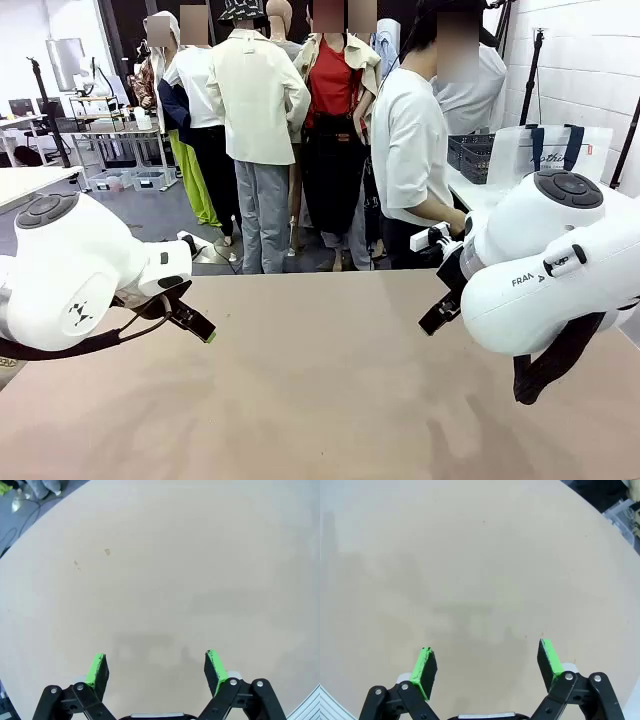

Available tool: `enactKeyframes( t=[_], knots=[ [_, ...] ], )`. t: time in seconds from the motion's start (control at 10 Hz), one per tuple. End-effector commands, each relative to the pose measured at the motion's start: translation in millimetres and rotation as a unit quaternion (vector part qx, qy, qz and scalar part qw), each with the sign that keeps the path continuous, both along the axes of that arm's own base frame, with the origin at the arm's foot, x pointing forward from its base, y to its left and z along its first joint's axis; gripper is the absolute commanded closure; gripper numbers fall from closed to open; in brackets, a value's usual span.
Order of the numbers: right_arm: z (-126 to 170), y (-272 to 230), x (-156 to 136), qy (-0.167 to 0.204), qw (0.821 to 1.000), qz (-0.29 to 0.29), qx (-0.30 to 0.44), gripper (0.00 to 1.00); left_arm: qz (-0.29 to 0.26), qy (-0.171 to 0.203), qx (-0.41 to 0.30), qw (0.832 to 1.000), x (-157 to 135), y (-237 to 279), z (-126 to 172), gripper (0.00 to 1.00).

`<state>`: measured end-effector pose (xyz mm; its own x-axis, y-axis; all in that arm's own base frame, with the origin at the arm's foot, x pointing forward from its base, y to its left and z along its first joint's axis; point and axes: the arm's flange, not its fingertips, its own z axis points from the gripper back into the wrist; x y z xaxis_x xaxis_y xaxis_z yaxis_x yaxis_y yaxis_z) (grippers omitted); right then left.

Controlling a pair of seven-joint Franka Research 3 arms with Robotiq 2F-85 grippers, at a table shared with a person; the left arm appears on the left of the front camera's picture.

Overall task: Transfer purchased items from the store into the shopping bag.
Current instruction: Open the Reusable shopping bag in the center of the table.

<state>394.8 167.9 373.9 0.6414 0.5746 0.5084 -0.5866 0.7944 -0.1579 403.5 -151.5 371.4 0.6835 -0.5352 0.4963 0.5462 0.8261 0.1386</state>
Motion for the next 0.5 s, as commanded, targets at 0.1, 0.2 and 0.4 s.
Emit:
enactKeyframes(
  t=[0.1, 0.2, 0.4],
  knots=[
    [0.0, 0.0, 0.0, 0.000, 1.000, 0.000, 0.000, 0.00, 0.000, 0.000, 0.000, 1.000, -0.1, 0.0, 0.0, 0.00],
    [0.0, 0.0, 0.0, 0.000, 1.000, 0.000, 0.000, 0.00, 0.000, 0.000, 0.000, 1.000, -0.1, 0.0, 0.0, 0.00],
    [0.0, 0.0, 0.0, 0.000, 1.000, 0.000, 0.000, 0.00, 0.000, 0.000, 0.000, 1.000, -0.1, 0.0, 0.0, 0.00]
  ],
)
